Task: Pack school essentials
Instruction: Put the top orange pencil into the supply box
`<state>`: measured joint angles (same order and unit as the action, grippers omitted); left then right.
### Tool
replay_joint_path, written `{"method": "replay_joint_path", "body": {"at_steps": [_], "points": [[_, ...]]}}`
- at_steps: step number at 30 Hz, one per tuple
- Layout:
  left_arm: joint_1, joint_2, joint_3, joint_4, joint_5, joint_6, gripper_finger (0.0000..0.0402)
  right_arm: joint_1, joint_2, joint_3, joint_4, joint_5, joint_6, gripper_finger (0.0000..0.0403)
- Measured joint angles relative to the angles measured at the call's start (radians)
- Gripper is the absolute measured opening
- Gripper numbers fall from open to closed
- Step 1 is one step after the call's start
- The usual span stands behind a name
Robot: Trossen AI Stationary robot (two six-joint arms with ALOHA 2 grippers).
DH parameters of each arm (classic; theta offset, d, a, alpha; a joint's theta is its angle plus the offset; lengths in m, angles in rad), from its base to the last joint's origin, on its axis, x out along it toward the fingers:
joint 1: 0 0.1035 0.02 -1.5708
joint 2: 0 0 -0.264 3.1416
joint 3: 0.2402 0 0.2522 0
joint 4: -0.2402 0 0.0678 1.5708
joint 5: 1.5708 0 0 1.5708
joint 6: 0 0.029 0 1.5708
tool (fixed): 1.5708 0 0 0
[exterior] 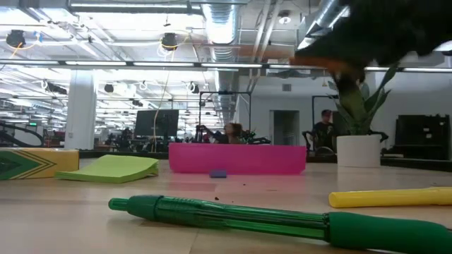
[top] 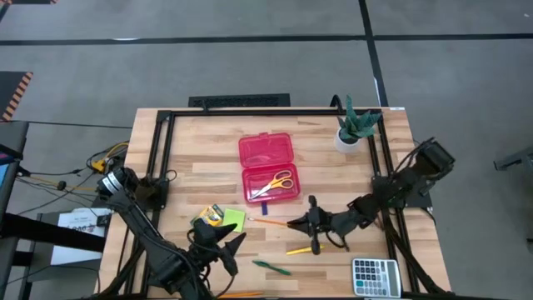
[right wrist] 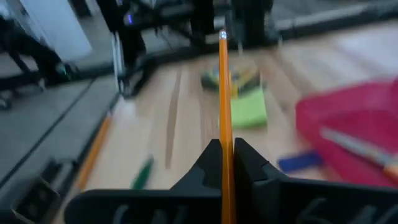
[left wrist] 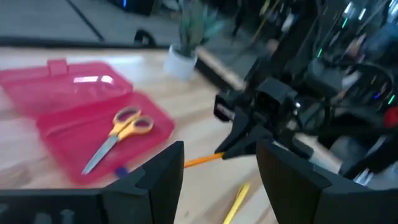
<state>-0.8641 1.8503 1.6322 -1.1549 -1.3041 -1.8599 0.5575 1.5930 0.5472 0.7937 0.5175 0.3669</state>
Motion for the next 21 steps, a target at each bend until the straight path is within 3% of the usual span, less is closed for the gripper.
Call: {"method": "replay_joint_path", "body": {"at_steps": [9,14,21], "points": [[0.013,0.000,-0.001,-0.007,-0.256,-0.176,0.0194,-0.022,-0.266,0.009,0.006,0.112,-0.196,0.0015],[0.087,0.000,-0.001,-0.006,-0.267,-0.224,0.0194,-0.031,-0.345,0.060,0.006,0.115,-0.312,0.0020],[0.162,-0.003,0.019,0.038,-0.267,-0.276,0.0194,-0.030,-0.356,0.133,-0.001,0.115,-0.376,0.0022]]}}
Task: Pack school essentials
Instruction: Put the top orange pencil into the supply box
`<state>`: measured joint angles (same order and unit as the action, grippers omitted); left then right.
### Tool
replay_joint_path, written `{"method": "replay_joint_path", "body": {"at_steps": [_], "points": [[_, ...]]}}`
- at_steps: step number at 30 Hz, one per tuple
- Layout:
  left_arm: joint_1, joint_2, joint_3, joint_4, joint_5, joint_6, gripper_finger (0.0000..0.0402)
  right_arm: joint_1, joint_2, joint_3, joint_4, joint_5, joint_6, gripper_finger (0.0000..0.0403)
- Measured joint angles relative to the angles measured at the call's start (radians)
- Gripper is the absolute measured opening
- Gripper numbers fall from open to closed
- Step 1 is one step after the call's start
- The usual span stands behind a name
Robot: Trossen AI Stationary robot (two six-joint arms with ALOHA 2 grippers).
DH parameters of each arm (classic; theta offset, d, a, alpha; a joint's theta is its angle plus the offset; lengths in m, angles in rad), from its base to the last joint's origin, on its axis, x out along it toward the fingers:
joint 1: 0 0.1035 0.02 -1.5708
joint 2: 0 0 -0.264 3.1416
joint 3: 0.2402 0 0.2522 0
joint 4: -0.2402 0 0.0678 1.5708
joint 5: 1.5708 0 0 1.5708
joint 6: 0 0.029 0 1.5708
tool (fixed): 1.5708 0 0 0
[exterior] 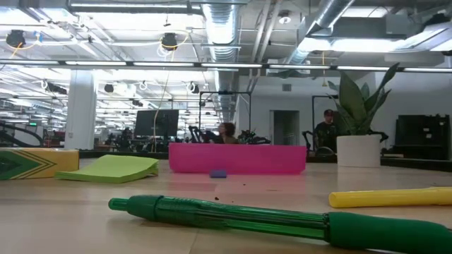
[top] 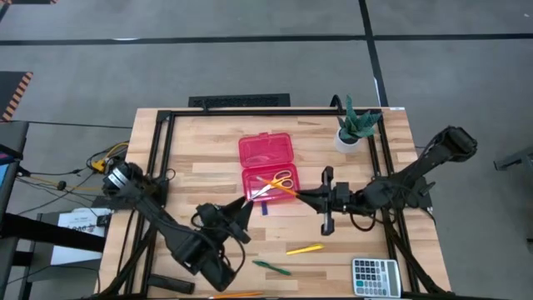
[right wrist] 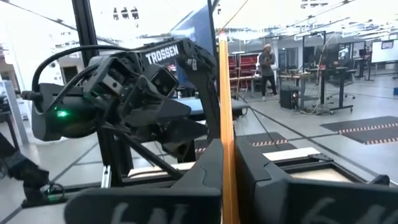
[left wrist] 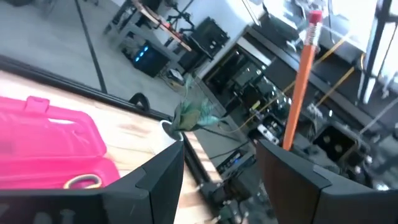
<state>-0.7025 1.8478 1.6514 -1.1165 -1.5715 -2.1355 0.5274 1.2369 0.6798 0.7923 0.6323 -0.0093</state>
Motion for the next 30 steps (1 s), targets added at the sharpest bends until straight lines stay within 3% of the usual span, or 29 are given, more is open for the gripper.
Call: {"method": "replay_joint_path", "body": {"at_steps": [3,7,10,14,17,20,30], "points": [[0.015,-0.003,0.026,0.021,0.019,-0.006,0.0194,0.000,0.012,0.012,-0.003,0.000,-0.001,0.0025],[0.032,-0.003,0.102,0.055,0.175,0.077,0.0194,0.000,0.011,0.016,-0.001,0.000,0.000,0.0024],[0.043,-0.003,0.172,0.130,0.290,0.319,0.0194,0.000,0.011,0.016,-0.002,0.000,0.000,0.0024],[0.078,-0.010,0.253,0.311,0.458,0.758,0.0194,0.000,0.008,0.016,-0.001,0.000,0.000,0.0027],[0.104,-0.010,0.264,0.439,0.464,0.964,0.0194,0.000,0.008,0.016,0.002,0.000,0.000,0.0027],[0.120,-0.010,0.264,0.479,0.458,1.069,0.0194,0.000,0.008,0.016,0.019,-0.001,-0.008,0.0025],[0.137,-0.010,0.263,0.502,0.310,1.111,0.0194,0.000,0.008,0.016,0.079,-0.001,-0.027,0.0029]]}}
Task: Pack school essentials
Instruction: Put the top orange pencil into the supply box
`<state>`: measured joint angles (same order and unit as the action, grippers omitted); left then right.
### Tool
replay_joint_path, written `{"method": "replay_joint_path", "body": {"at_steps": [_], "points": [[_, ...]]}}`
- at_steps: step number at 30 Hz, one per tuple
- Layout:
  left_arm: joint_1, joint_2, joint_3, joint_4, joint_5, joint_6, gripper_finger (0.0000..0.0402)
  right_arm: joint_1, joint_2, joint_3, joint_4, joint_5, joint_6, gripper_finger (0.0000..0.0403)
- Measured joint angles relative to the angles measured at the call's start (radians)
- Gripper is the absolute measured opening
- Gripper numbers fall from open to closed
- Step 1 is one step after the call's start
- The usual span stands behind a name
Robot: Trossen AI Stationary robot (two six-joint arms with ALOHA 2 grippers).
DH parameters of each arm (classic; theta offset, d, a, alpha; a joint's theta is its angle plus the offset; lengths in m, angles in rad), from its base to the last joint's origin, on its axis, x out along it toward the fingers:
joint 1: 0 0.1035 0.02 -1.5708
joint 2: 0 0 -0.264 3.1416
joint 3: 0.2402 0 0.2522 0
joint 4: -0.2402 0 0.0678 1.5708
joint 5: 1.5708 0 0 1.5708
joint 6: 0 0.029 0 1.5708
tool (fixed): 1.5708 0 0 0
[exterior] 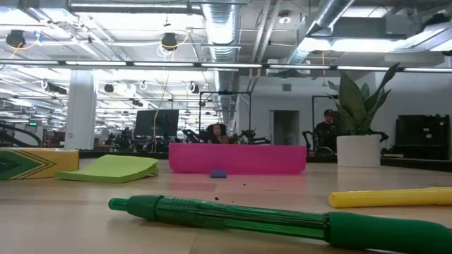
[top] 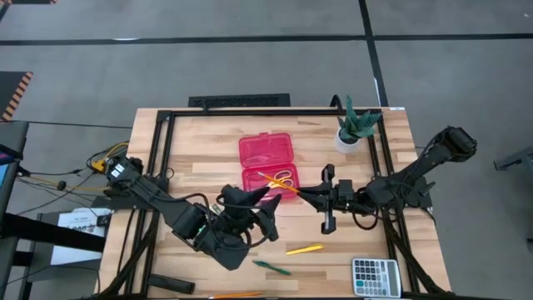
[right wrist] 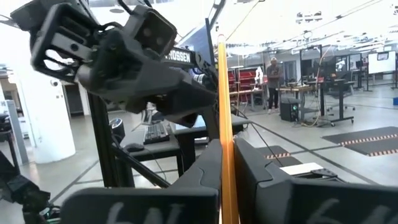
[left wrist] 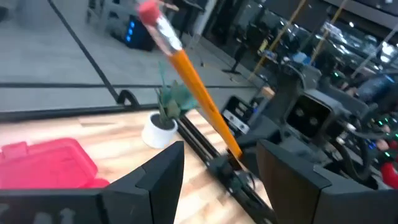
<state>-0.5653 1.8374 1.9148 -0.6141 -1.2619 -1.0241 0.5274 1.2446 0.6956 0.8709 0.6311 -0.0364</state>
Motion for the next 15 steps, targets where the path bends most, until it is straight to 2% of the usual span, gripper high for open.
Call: {"method": "replay_joint_path", "body": {"at_steps": [4,9,12,15], "points": [[0.048,0.001,-0.004,0.059,0.067,0.034,0.0194,0.000,0.000,0.000,0.003,-0.001,0.000,0.0027],[0.093,0.010,-0.022,0.244,0.136,0.231,0.0194,0.000,0.000,0.000,0.007,-0.004,0.001,0.0031],[0.114,0.009,-0.021,0.266,0.168,0.261,0.0191,0.001,0.000,0.000,0.006,-0.004,0.001,0.0032],[0.125,0.009,-0.021,0.258,0.183,0.269,0.0165,0.002,0.000,0.000,0.006,-0.004,0.000,0.0029]]}}
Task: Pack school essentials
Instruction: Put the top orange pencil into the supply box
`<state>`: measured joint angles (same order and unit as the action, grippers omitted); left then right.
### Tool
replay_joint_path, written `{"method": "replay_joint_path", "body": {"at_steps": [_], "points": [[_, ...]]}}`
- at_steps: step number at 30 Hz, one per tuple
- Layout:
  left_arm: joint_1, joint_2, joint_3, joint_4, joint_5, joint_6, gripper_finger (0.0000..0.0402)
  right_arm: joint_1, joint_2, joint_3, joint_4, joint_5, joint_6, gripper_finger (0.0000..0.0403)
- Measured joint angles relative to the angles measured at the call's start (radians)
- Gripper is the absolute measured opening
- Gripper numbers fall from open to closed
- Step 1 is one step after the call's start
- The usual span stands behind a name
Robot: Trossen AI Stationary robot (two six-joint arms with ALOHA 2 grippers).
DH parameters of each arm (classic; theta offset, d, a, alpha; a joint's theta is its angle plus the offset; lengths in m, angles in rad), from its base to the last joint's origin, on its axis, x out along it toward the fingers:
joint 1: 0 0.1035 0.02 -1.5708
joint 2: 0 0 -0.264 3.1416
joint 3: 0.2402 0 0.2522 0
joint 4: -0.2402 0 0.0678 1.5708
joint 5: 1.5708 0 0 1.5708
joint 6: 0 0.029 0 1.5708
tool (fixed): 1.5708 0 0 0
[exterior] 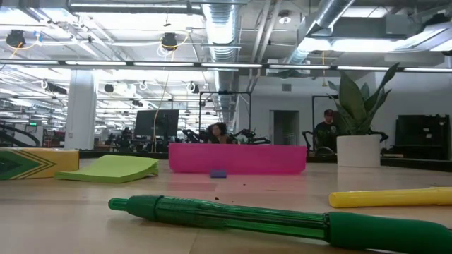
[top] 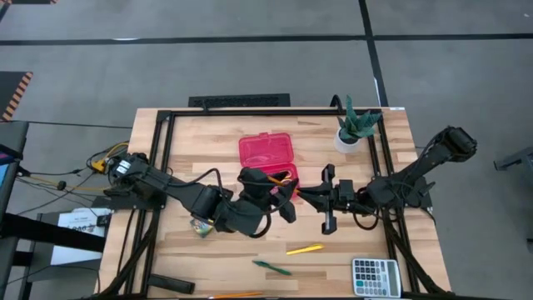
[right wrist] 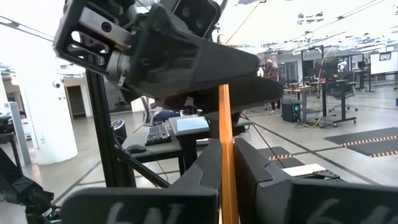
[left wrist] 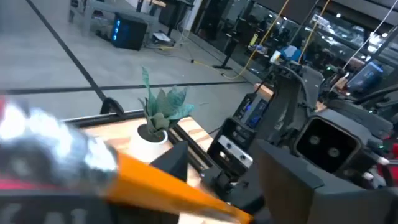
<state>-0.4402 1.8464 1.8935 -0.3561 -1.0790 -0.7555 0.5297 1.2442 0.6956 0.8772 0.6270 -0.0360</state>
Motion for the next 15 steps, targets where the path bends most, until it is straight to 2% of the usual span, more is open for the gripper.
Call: {"method": "replay_joint_path", "body": {"at_steps": [7,15], "points": [[0.010,0.000,0.001,0.007,0.068,0.004,0.0018,-0.008,0.000,0.000,-0.006,-0.004,-0.006,0.0033],[0.011,-0.001,0.001,-0.017,0.067,0.016,0.0007,-0.038,0.000,0.000,-0.016,-0.008,-0.011,0.0038]]}}
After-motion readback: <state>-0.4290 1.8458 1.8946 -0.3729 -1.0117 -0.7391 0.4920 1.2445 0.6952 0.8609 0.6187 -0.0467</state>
